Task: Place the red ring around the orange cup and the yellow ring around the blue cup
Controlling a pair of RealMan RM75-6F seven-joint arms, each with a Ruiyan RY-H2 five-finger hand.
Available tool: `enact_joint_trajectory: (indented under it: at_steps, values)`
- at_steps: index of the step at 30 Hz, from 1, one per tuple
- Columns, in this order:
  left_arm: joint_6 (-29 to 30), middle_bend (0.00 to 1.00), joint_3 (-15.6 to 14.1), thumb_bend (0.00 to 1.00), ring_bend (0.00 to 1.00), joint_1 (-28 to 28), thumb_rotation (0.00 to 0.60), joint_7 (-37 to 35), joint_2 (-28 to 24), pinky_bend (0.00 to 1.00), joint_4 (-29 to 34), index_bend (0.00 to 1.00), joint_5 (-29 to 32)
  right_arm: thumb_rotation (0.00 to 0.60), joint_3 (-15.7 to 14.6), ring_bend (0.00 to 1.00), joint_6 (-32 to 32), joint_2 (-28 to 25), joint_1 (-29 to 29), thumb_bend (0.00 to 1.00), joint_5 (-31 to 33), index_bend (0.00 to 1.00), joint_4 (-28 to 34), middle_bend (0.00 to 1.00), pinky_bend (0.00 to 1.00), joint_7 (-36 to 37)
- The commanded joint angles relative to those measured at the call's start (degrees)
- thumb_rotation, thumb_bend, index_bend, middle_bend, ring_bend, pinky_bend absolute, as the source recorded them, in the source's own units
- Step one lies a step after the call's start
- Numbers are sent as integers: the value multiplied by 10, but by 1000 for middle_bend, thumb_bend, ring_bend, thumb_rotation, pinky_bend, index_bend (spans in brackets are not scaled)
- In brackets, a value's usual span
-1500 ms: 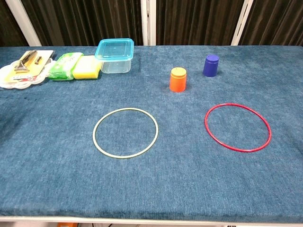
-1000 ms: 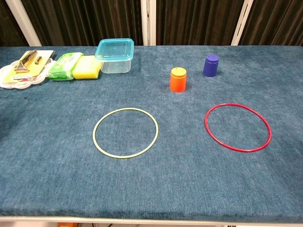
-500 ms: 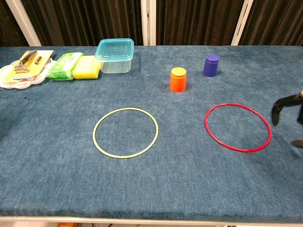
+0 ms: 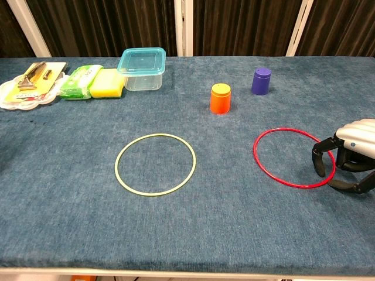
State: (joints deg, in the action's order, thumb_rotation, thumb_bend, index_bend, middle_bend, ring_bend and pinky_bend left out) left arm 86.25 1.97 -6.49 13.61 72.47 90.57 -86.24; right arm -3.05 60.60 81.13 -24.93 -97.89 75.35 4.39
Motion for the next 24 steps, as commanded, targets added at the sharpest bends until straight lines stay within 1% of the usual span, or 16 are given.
enact_joint_trajectory:
  at_steps: [1, 6, 11, 17, 20, 24]
  values:
    - [-1, 124, 0, 263, 6, 0, 600, -2, 1, 0, -3, 124, 0, 600, -2, 1000, 1, 4, -1, 275, 3, 552, -5, 988, 1000, 2]
    - [0, 124, 0, 263, 5, 1, 600, -7, 3, 0, -7, 124, 0, 600, -6, 1000, 5, 9, -3, 300, 8, 587, -10, 988, 1000, 5]
    - [-1, 124, 0, 263, 6, 2, 600, -10, 4, 0, -11, 123, 0, 600, -2, 1000, 16, 7, -3, 317, 16, 614, -7, 988, 1000, 9]
    - [-1, 124, 1, 262, 5, 2, 600, -11, 2, 0, -11, 123, -1, 600, 13, 1000, 19, -18, -14, 320, 30, 621, 20, 989, 1000, 31]
    - [-1, 124, 1, 262, 5, 1, 600, -11, 1, 0, -10, 123, -2, 600, 25, 1000, 3, -39, -31, 321, 40, 621, 41, 989, 1000, 41]
    - [-1, 124, 1, 263, 5, 2, 600, -9, 1, 0, -7, 123, -3, 600, 47, 1000, -49, -74, -70, 325, 64, 623, 73, 989, 1000, 51]
